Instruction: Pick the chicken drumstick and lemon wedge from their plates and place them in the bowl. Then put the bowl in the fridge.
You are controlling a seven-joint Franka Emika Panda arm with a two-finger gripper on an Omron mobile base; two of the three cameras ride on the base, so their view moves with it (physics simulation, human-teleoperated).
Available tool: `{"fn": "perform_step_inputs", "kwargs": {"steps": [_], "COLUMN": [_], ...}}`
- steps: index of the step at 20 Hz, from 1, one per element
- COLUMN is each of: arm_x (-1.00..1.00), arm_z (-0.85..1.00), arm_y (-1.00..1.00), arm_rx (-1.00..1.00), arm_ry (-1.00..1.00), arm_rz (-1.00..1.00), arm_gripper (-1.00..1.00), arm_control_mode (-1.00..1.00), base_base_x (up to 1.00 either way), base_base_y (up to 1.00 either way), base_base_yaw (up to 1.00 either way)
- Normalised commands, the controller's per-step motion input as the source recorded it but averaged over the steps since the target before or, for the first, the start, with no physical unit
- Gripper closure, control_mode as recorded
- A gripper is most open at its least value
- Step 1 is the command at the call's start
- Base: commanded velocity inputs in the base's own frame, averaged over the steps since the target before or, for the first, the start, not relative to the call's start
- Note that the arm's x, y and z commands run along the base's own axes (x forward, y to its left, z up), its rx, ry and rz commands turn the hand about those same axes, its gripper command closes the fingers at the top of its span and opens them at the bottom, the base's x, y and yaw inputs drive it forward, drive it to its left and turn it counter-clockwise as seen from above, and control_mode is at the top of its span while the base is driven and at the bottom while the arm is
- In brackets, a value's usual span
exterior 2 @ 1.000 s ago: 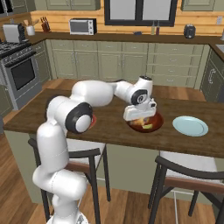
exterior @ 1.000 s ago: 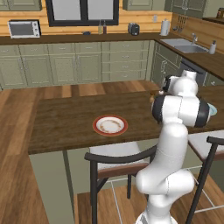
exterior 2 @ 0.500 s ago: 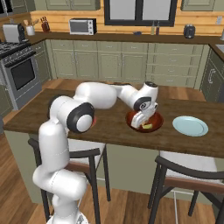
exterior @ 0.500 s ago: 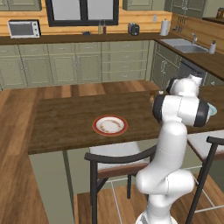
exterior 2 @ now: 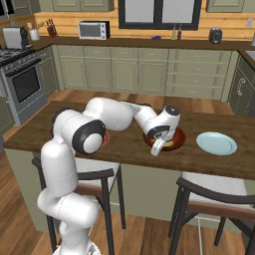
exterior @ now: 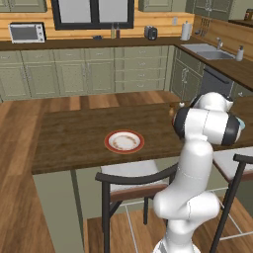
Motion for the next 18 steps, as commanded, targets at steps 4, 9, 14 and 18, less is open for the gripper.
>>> {"fn": "perform_step_inputs", "kwargs": {"steps": [4, 9, 14, 18], "arm_x": [0.00, 0.00, 0.04, 0.41], "arm_z": [0.00, 0.00, -0.04, -0.01], "arm_y": [-0.06, -0.05, 0.00, 0.00], "arm_rx": [0.00, 0.00, 0.00, 0.00], "arm_ry": [0.00, -0.13, -0.03, 0.00], "arm_rz": [0.30, 0.21, 0.12, 0.03], "arm_gripper": [-1.00, -1.00, -1.00, -1.00], "arm_control_mode": [-1.00, -1.00, -1.00, -1.00], "base_base_x": [0.00, 0.00, 0.00, 0.00], "base_base_y": [0.00, 0.00, 0.00, 0.00], "base_base_yaw": [0.00, 0.00, 0.00, 0.00]}}
